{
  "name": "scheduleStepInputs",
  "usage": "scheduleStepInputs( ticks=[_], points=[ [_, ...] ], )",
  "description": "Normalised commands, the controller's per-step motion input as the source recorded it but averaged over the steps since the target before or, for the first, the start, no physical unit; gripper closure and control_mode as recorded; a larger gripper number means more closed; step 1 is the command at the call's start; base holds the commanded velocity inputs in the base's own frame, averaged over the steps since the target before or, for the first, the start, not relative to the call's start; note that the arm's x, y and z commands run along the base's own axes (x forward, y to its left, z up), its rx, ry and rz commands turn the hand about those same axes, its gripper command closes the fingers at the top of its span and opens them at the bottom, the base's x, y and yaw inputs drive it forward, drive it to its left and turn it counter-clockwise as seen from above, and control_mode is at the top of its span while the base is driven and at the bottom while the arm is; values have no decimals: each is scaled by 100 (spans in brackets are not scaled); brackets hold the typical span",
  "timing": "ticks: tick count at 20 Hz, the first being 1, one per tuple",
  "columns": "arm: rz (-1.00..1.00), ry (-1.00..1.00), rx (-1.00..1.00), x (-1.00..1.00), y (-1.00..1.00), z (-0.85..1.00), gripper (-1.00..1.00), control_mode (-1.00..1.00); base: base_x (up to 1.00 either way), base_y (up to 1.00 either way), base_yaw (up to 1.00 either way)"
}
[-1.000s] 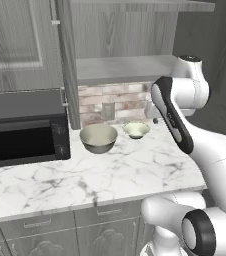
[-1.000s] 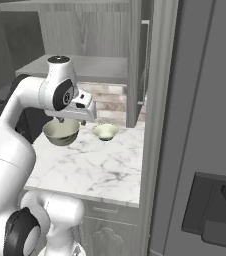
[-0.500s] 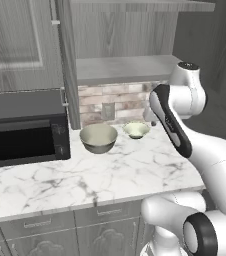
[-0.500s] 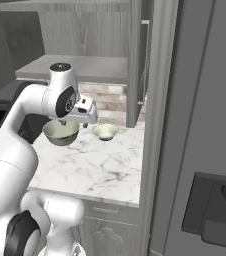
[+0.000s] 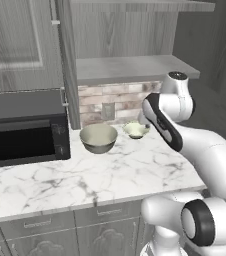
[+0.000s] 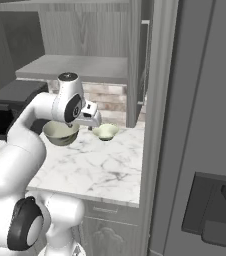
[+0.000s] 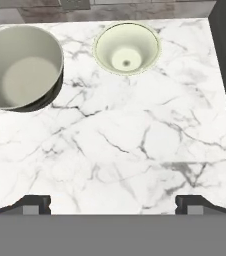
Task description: Pick up the bowls on the counter and stack them on top of one another in the open cabinet. Place the smaller bowl on top of the larger bowl.
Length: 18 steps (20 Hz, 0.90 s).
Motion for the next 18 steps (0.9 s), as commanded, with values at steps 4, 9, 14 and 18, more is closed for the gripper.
scheduleStepInputs(
  ticks=[4,9,14,18],
  points=[
    [-4,0,0,52,-2,-31,-100,-100,0,0,0],
    [-10,0,1,39,-15,-26,-100,-100,0,0,0],
    [-17,-5,6,9,-28,-19,-100,-100,0,0,0],
    [-19,-14,15,-22,-23,-19,-100,-100,0,0,0]
  ],
)
